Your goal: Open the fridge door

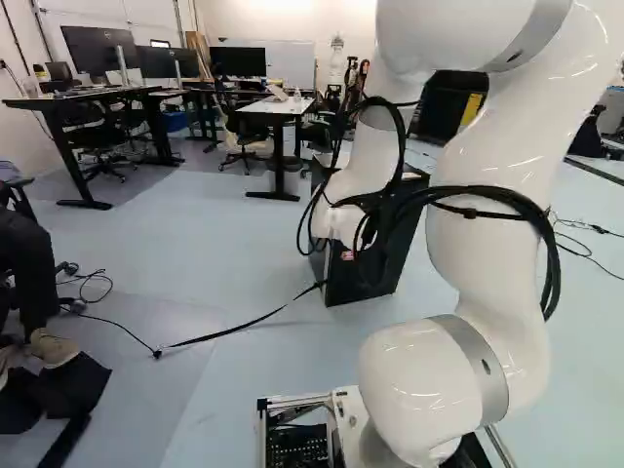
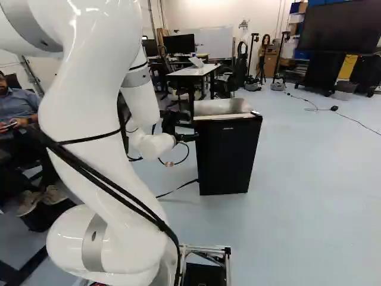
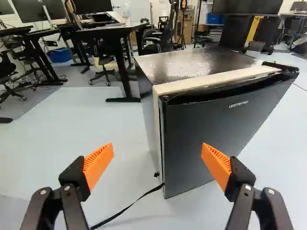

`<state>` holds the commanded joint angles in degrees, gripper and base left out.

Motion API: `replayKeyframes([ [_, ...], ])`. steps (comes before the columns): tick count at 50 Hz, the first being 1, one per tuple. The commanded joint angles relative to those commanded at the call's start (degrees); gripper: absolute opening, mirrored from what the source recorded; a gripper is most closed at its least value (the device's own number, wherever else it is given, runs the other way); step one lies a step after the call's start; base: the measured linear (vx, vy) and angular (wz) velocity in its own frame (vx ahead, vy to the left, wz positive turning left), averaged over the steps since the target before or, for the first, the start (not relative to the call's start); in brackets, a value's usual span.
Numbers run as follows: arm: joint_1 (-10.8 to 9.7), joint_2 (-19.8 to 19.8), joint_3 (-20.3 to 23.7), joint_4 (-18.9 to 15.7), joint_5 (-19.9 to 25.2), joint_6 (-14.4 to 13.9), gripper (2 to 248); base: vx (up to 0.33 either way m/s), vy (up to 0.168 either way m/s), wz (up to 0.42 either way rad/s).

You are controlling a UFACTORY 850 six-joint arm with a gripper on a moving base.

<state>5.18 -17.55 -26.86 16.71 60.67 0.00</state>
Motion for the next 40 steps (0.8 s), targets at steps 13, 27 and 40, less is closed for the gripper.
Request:
replayKeyframes([
  [13, 0.8, -3.7, -2.4, 3.1, 2.0, 0.0, 247, 0.000, 0.000, 0.000],
  [27, 1.1, -7.2, -5.3, 6.4, 4.1, 0.0, 247, 0.000, 0.000, 0.000],
  [40, 1.0, -9.1, -7.8, 9.5, 5.9, 0.0, 247, 0.000, 0.000, 0.000],
])
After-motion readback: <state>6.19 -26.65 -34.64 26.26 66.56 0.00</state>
